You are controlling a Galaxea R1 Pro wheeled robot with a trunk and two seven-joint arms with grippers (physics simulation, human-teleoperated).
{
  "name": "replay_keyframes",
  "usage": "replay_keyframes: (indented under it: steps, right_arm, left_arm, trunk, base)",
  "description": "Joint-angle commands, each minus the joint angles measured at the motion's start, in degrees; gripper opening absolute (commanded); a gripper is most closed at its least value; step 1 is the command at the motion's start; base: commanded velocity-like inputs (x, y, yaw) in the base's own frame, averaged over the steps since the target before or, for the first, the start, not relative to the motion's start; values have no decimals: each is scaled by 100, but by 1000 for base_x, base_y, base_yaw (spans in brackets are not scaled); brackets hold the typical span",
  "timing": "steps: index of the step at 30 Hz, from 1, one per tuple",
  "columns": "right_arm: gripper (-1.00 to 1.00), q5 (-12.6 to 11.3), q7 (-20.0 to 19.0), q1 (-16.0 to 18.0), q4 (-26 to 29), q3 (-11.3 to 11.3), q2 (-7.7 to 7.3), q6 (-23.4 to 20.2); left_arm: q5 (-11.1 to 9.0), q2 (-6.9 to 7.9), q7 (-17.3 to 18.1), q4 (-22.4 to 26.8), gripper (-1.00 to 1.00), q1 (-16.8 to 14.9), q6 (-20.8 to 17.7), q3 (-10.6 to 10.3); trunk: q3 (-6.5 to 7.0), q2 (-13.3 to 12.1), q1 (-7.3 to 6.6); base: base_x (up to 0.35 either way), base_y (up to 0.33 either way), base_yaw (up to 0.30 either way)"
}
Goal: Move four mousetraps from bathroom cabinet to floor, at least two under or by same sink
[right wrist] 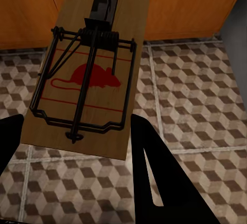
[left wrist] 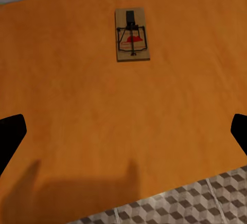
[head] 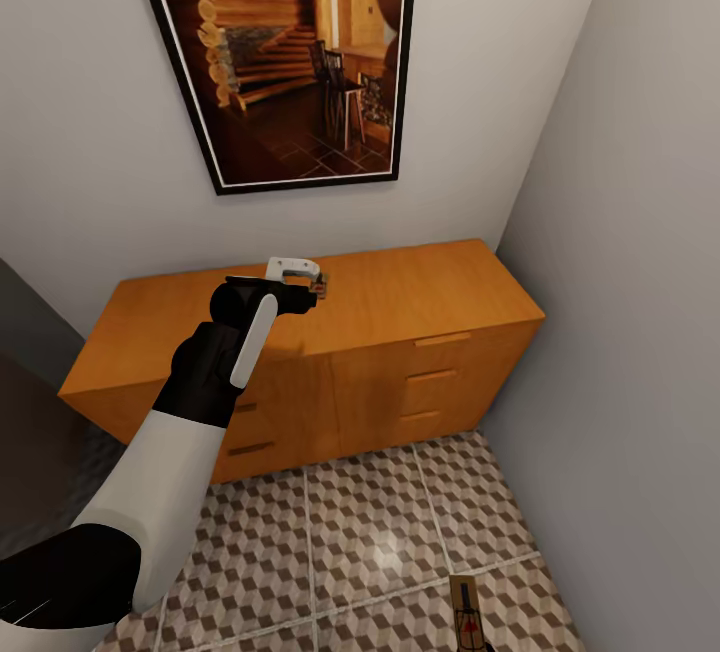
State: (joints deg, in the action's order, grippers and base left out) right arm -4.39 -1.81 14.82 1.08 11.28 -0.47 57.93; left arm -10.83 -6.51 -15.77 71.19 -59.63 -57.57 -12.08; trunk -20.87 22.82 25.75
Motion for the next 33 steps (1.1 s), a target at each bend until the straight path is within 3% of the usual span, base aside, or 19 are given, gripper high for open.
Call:
replay_keyframes:
  steps: [1,23,33]
  right_arm:
    - [-100,-69,-55,3,-3,32,0,16]
    - [-100,-71,-55,3,-3,32,20,16]
    - [-100,-71,-53,3,-3,32,20,16]
  left_arm:
    - [-60,0,-57,2,100,-5,-18,-5]
    - [-60,0,-49,-35,100,-5,-18,-5]
    - [-60,0,-49,-43,100,-5,-18,-5]
  trunk:
    - [-9,10,3]
    - [-125,10,3]
    - [-166,10,3]
  base:
    - [12,0,0]
    - [2,0,0]
    - [142,-47,0]
